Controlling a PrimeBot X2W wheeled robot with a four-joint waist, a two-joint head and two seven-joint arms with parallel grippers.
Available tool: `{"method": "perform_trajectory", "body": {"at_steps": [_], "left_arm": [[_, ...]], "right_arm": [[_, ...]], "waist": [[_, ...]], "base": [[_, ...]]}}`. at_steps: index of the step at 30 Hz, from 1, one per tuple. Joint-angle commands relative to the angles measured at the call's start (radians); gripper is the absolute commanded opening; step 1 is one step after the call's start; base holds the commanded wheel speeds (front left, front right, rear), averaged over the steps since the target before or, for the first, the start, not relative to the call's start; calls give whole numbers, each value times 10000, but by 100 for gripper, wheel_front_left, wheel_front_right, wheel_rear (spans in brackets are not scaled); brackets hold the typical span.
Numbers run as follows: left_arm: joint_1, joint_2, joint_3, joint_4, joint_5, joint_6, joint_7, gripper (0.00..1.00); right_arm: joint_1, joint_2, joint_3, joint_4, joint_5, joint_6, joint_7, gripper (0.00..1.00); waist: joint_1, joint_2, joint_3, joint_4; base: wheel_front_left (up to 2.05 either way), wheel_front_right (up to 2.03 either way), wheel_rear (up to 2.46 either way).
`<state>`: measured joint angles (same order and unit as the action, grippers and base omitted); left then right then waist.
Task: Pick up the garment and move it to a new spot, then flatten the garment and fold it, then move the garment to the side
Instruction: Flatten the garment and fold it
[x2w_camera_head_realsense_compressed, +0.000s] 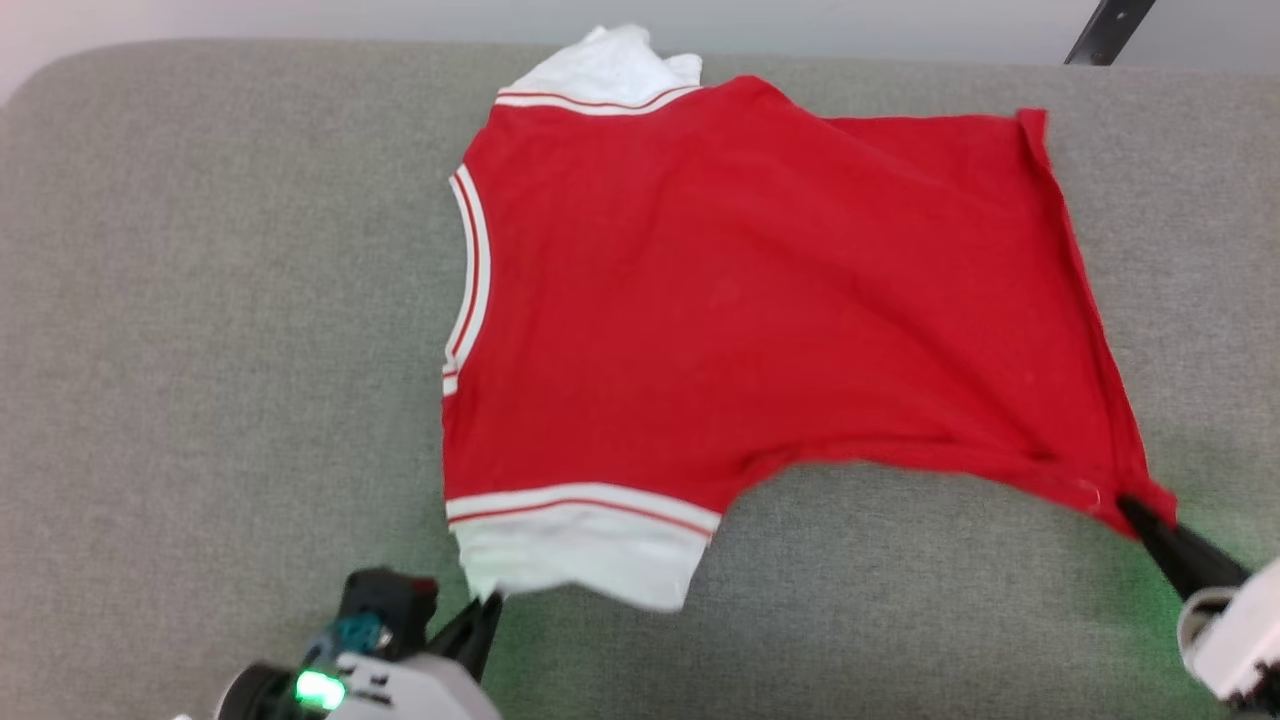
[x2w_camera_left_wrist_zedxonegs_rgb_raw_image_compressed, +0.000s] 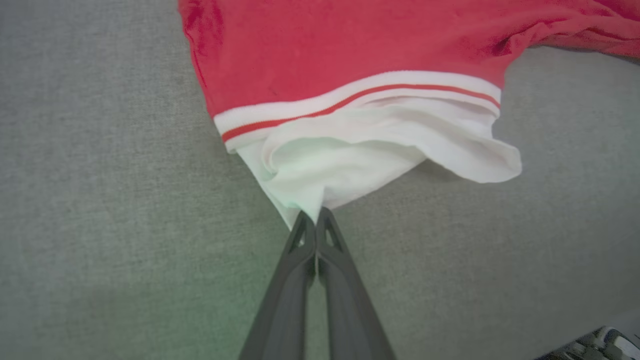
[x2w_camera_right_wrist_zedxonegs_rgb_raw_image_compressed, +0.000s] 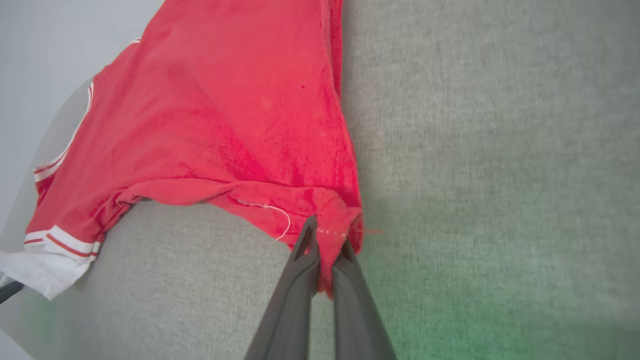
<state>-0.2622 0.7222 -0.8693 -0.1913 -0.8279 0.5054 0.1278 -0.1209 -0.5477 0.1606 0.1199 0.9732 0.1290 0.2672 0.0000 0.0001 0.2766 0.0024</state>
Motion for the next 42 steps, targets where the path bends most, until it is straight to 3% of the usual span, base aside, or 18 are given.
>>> {"method": "perform_trajectory", "body": {"at_steps": [1, 10, 14, 18, 24, 28, 36, 42], "left_arm": [[325, 226, 59, -381, -100, 328, 115, 0], [1396, 1213, 493, -2311, -312, 1755, 396, 0], [1076, 1731, 603, -2914, -109, 1972, 735, 0], [464, 2143, 723, -3245, 136, 1899, 1156, 0], [-1497, 2682, 921, -3266, 618, 1175, 2378, 0], [-2757, 2590, 986, -2806, 752, 572, 3048, 0], [-3988, 1736, 708, -1195, 301, -517, 3931, 0], [-4261, 1177, 573, -175, -443, -869, 4617, 0]], "right_arm": [[384, 112, -236, -170, -64, 31, 137, 0], [1789, 203, -1446, -1118, -62, 19, 991, 0], [1677, 281, -1848, -1340, -200, 17, 1291, 0], [1165, 338, -2056, -1457, -366, 17, 1559, 0], [-361, 508, -1935, -1506, -968, 19, 2293, 0], [-1596, 576, -1590, -1212, -1468, 17, 2653, 0], [-3548, 661, -319, 87, -1990, 19, 3290, 0], [-4283, 567, 591, 996, -2049, 19, 3658, 0]], "waist": [[0, -1, 87, 32], [0, -1, 380, -95], [0, -1, 487, -214], [0, -1, 585, -315], [0, -1, 917, -587], [0, -1, 1224, -821], [0, -1, 1716, -1125], [0, -1, 1900, -1143]], "base": [[0, 0, 0], [0, 0, 0], [0, 0, 0], [0, 0, 0], [0, 0, 0], [0, 0, 0], [0, 0, 0], [0, 0, 0]]}}
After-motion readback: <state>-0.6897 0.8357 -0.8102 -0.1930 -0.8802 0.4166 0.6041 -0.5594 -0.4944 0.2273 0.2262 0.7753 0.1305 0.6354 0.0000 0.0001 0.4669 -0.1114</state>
